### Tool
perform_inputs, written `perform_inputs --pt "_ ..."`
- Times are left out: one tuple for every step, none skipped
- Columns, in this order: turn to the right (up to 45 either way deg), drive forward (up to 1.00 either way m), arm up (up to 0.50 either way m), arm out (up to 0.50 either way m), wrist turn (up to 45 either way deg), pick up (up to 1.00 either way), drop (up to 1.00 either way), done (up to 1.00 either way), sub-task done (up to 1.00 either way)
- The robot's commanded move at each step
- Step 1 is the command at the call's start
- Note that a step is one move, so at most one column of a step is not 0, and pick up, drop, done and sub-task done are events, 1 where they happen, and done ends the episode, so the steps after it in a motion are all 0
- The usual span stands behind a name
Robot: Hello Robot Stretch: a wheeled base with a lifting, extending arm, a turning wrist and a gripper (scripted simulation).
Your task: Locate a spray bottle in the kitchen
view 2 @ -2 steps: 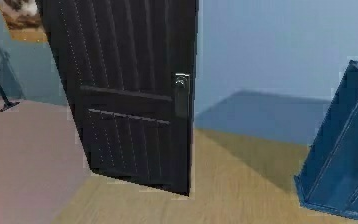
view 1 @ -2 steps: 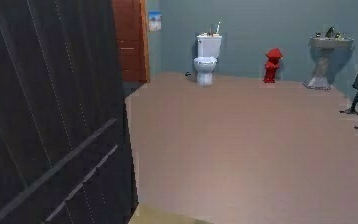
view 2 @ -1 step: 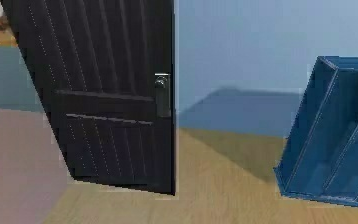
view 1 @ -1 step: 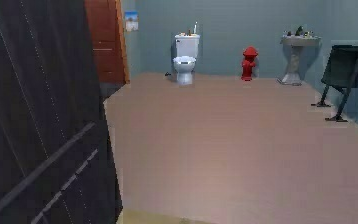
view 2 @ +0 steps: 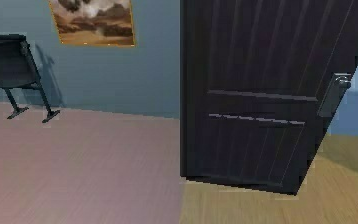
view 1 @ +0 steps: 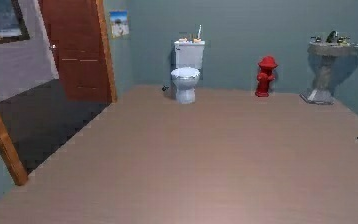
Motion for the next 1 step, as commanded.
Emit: perform_inputs --pt "6.0 0.00 0.00 0.00 0.0 0.00 0.00 0.00 0.00"
